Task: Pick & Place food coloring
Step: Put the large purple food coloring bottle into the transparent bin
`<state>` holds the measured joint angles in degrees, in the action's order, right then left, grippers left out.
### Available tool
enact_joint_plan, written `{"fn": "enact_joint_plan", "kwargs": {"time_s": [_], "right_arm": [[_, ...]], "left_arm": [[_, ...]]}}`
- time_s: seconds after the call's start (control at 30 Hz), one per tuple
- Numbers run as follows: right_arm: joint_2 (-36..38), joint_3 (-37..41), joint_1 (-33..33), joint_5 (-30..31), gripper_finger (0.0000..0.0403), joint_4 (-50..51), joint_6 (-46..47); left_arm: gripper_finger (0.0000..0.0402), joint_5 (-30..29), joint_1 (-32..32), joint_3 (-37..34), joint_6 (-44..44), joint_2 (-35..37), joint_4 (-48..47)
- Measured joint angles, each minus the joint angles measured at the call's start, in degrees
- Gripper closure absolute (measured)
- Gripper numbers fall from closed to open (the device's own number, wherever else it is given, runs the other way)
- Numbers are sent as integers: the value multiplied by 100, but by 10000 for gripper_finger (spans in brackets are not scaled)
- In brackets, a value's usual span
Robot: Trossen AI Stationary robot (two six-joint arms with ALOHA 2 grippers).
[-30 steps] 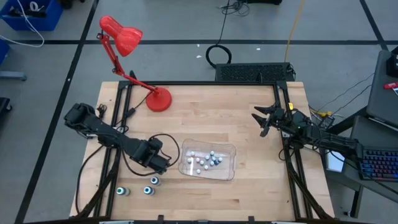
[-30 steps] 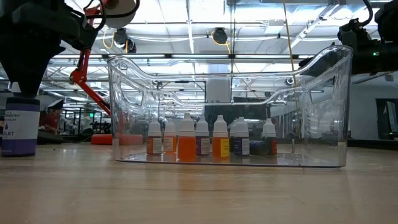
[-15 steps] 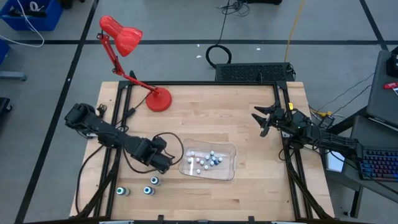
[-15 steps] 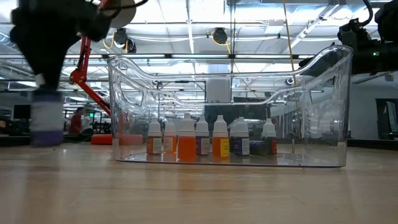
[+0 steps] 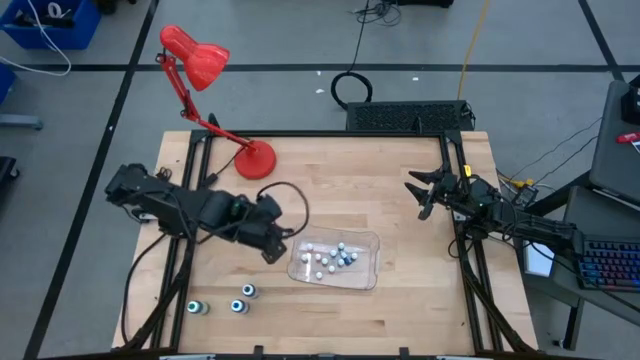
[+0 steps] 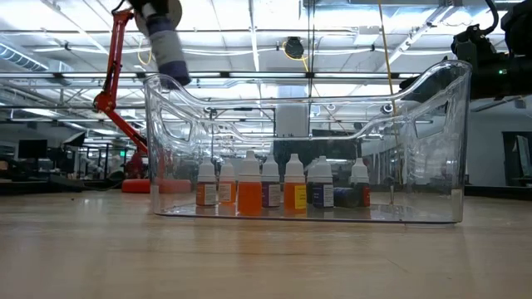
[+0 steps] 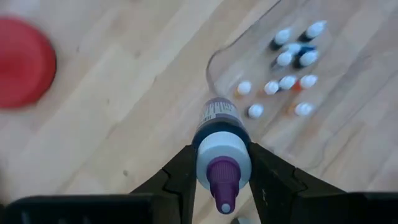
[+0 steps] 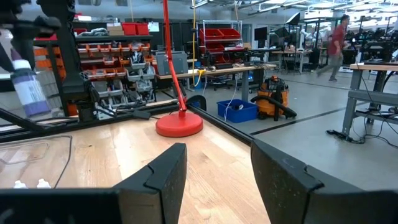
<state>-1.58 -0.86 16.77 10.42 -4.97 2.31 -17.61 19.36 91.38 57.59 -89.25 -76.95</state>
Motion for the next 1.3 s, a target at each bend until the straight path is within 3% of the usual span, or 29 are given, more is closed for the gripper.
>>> {"fn": "enact_joint_plan", "kwargs": {"time_s": [0.17, 0.37, 0.57, 0.7, 1.3], "right_arm": [[0, 2, 0, 0, 236, 0, 0], [0, 2, 0, 0, 236, -7, 2], [0, 2, 0, 1, 236, -13, 0], [0, 0, 0, 0, 236, -11, 2], [0, 0, 0, 0, 236, -11, 1]], "left_arm": [[278, 239, -380, 758, -1052, -640, 35], [278, 1012, -769, 2329, -2709, -1989, -24], [278, 1065, -953, 3727, -3623, -2942, -508], [278, 1069, -1060, 3725, -3703, -3150, -547], [278, 1370, -1109, 2167, -3635, -3156, 534]]}}
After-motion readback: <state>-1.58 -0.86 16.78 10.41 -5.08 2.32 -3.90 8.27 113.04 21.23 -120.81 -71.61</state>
